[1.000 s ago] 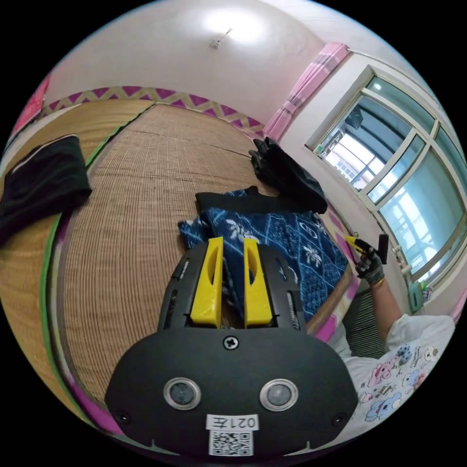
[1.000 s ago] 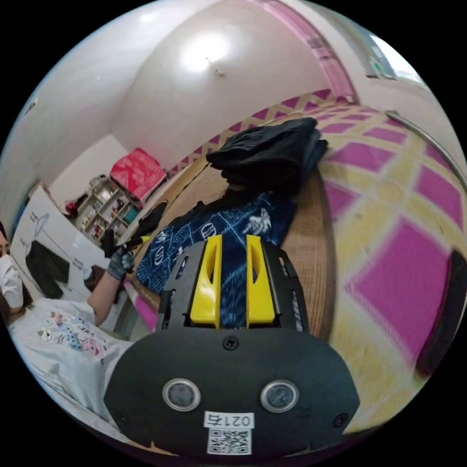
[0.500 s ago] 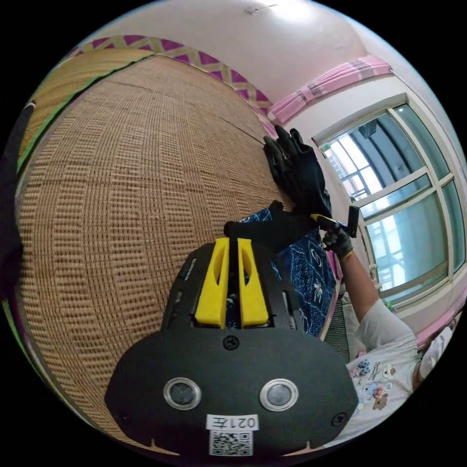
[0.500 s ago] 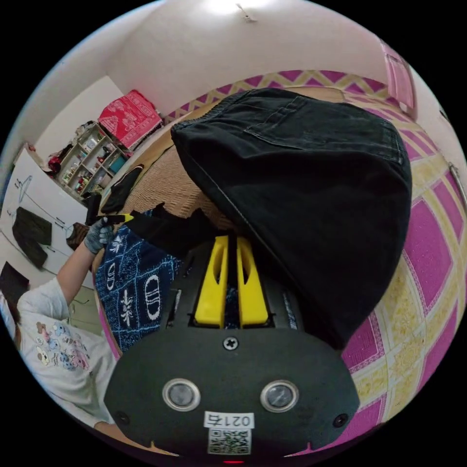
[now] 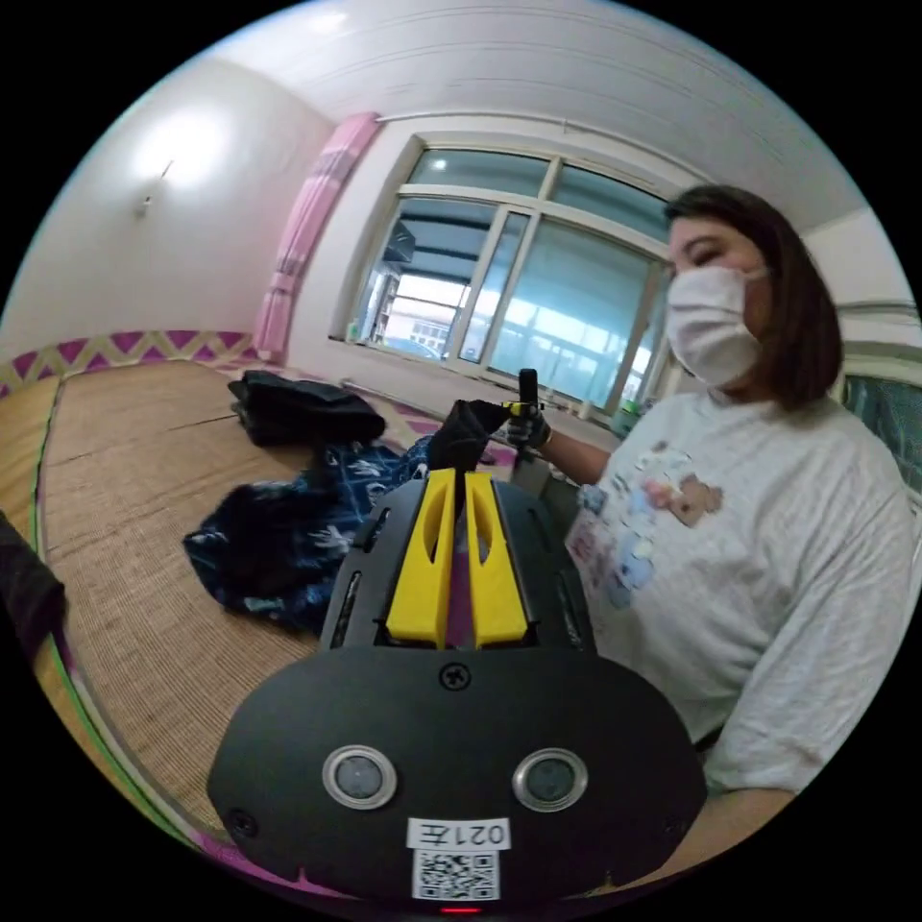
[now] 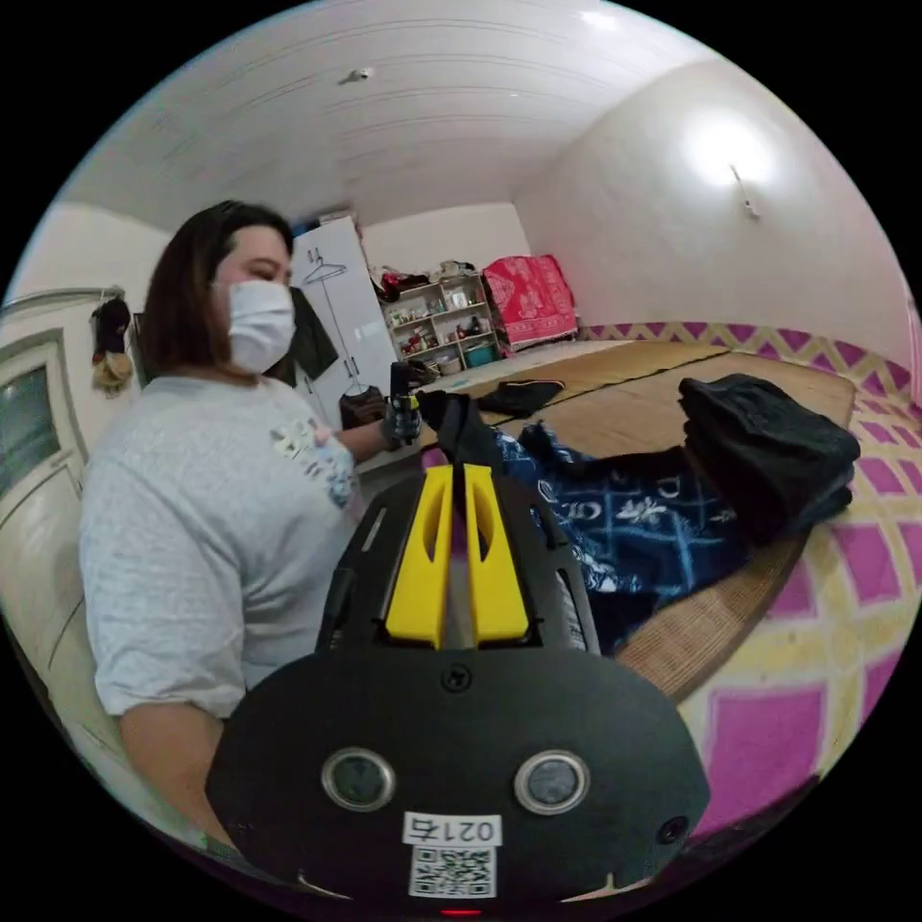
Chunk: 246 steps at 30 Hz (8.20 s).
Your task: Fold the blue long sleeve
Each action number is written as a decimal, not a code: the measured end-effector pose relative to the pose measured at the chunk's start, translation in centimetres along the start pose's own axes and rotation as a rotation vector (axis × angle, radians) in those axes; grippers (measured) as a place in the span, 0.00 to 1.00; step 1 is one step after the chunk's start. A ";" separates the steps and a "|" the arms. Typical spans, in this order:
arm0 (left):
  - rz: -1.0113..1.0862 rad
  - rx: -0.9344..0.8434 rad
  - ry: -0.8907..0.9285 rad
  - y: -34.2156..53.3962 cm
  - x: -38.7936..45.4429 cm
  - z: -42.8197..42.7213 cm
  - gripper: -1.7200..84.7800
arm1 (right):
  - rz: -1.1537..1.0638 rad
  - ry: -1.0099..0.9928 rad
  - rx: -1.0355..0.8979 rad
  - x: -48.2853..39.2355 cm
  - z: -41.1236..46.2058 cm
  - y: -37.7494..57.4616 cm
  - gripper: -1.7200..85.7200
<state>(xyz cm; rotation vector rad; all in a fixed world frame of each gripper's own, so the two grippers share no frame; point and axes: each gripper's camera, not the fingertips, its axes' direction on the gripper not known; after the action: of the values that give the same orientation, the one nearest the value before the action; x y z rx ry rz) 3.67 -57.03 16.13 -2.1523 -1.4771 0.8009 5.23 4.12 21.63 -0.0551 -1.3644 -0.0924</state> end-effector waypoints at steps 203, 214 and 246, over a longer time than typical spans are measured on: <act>-1.152 0.499 -1.006 6.8 0.0 -40.4 0.02 | 0.968 1.021 -0.204 8.2 9.1 3.6 0.01; -1.252 0.540 -1.012 7.7 4.2 -42.0 0.01 | 0.954 1.047 -0.228 8.1 10.0 3.6 0.01; -1.187 0.293 -0.824 9.0 1.5 -37.6 0.10 | 0.936 1.084 -0.259 9.5 12.8 2.9 0.01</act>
<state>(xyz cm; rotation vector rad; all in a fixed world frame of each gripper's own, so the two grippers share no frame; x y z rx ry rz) 35.15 -59.24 38.51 -0.4157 -2.3565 1.2865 -5.02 7.89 33.63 -0.7419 -0.1463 0.4383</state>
